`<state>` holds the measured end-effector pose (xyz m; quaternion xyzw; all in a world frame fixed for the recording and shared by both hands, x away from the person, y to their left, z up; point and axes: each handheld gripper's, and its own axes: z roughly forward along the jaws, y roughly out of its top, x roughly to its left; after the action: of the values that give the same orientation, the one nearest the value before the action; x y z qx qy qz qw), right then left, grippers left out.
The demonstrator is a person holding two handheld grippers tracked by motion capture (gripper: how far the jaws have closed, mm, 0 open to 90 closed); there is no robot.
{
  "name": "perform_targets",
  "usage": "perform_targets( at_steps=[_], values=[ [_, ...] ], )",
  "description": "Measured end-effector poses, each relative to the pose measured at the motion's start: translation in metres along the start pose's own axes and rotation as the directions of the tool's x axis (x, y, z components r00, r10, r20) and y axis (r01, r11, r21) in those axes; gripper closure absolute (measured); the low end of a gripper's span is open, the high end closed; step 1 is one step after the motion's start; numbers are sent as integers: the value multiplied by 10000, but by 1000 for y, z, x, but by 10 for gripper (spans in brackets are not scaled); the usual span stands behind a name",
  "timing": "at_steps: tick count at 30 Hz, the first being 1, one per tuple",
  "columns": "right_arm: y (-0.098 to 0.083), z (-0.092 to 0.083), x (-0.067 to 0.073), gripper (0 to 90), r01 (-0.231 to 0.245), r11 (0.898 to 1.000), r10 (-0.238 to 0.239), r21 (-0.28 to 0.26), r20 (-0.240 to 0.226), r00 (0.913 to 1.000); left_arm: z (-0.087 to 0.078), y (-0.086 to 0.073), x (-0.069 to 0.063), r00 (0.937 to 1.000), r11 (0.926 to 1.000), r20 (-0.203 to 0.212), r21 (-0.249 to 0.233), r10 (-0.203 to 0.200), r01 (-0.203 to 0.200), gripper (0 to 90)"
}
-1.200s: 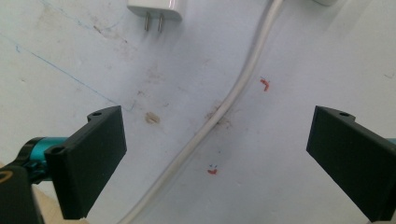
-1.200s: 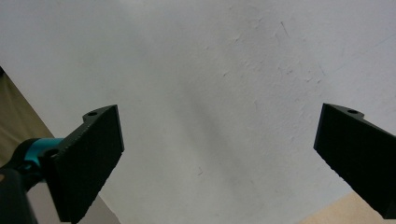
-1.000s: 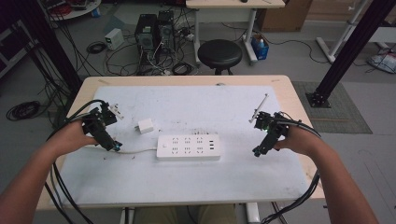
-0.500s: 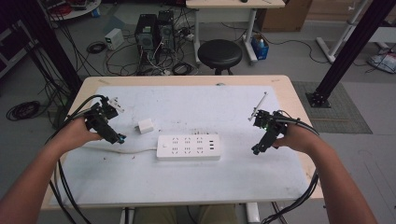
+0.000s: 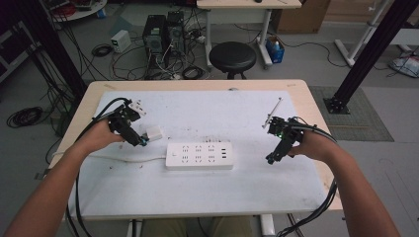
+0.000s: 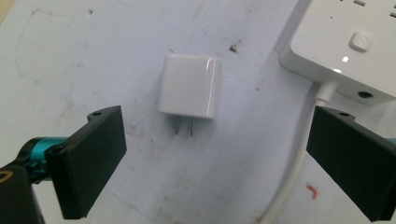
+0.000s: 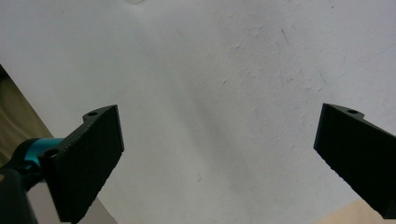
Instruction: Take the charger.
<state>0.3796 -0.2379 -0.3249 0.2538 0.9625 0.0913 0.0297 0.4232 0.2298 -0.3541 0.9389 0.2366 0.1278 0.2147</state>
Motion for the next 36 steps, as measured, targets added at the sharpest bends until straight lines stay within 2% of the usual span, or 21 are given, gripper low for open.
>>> perform_targets(
  at_steps=[4, 9, 12, 18, 19, 21, 23, 26, 31, 36],
  values=[
    [0, 0, 0, 8, 10, 10000, -10, 25, -37, 10000, 12, 1, 6, 9997, 9999, 211, 4, 158, -158, 48],
    [1, 0, -1, 9, -9, 9999, 10, 169, -52, 10000, 23, 0, 13, 9987, 9999, 503, 85, 93, -97, 48],
    [2, 1, -1, 8, 40, 9999, -39, 125, -103, 9999, 30, 0, 16, 9976, 9999, 686, 78, 93, -99, 89],
    [4, 3, 0, 9, 14, 9996, -10, 270, -161, 9999, 48, 1, 21, 9967, 9991, 797, 392, 137, -168, 89],
    [4, 3, -1, 9, 47, 9996, -43, 272, -167, 9999, 51, 1, 21, 9966, 9994, 818, 347, 31, -59, 107],
    [3, 2, -2, 9, 87, 9995, -83, 287, -151, 9999, 56, 0, 24, 9960, 9989, 883, 445, 128, -168, 134],
    [3, 3, -1, 8, -16, 9997, 21, 262, -186, 9998, 60, 0, 25, 9960, 9992, 896, 409, -30, -6, 134],
    [1, 1, -2, 9, -33, 9997, 37, 257, -137, 9999, 64, 0, 26, 9936, 9990, 1130, 441, -29, -21, 172],
    [1, 1, -2, 11, -70, 9997, 74, 233, -167, 9998, 69, 0, 28, 9927, 9985, 1203, 541, -18, -48, 233],
    [1, 2, -2, 12, 87, 9995, -82, 307, -162, 9998, 72, -1, 29, 9921, 9978, 1253, 667, -25, -59, 269]
  ],
)
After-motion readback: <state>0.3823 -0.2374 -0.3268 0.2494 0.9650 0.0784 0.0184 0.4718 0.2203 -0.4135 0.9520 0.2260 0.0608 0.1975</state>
